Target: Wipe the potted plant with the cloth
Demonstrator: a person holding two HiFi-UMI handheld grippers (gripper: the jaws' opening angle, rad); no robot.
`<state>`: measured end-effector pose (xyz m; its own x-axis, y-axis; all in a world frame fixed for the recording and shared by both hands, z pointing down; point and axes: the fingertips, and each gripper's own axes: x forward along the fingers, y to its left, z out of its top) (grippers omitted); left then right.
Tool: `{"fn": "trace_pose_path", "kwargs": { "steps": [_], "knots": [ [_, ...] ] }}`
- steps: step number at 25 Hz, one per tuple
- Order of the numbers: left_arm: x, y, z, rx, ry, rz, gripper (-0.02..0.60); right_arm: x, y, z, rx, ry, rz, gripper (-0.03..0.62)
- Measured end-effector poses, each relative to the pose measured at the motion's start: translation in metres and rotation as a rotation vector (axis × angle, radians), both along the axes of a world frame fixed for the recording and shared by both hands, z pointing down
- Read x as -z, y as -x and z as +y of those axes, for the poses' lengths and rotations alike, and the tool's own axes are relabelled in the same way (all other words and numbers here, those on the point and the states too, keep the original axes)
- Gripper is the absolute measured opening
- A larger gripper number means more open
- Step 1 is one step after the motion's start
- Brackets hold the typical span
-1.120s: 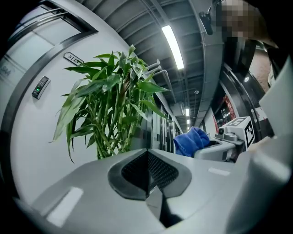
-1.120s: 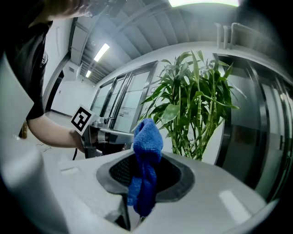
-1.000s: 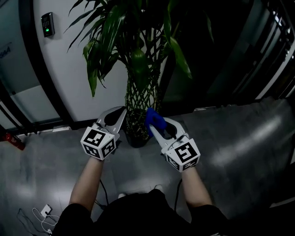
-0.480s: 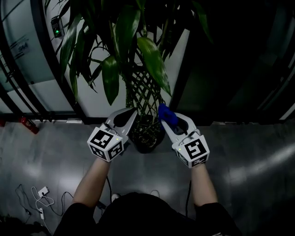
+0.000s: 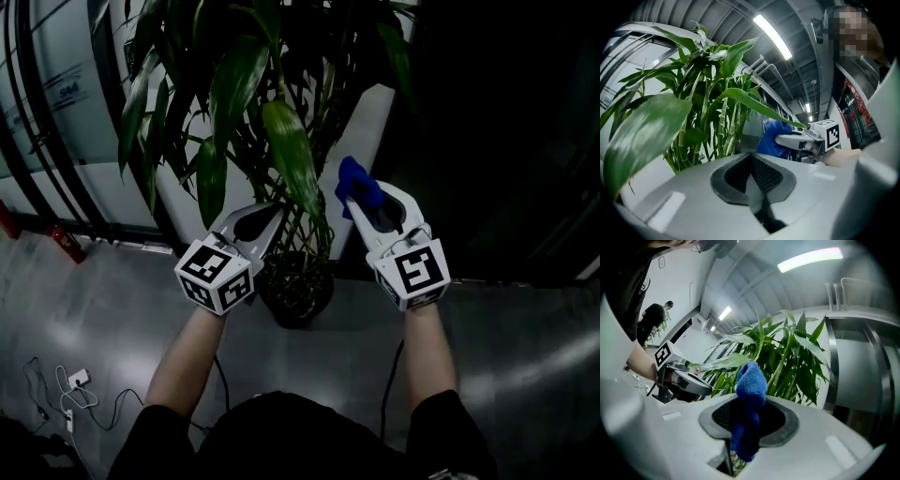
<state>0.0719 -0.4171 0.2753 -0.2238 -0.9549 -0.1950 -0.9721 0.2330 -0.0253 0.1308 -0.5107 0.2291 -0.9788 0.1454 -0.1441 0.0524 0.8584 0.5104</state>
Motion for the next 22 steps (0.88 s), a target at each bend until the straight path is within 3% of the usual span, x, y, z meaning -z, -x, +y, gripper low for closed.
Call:
{"fn": "trace_pose_path", "kwargs": {
  "steps": [6,11,15,22],
  "knots": [
    [0.042,0.019,-0.009,0.018,-0.033,-0.019,0.006,0.086,0.008,0.019,-0.065,-0.135,-0.145,0.112],
    [0.062,0.035,-0.014,0.046,-0.041,-0.031,0.006,0.132,0.015,0.043,-0.009,-0.213,-0.213,0.112],
    [0.067,0.041,-0.013,0.053,-0.033,-0.051,0.006,0.140,0.029,0.065,0.006,-0.293,-0.209,0.112],
    [0.073,0.038,-0.017,0.033,-0.031,-0.067,0.006,0.110,0.054,0.095,0.016,-0.449,-0.111,0.112]
  ]
}}
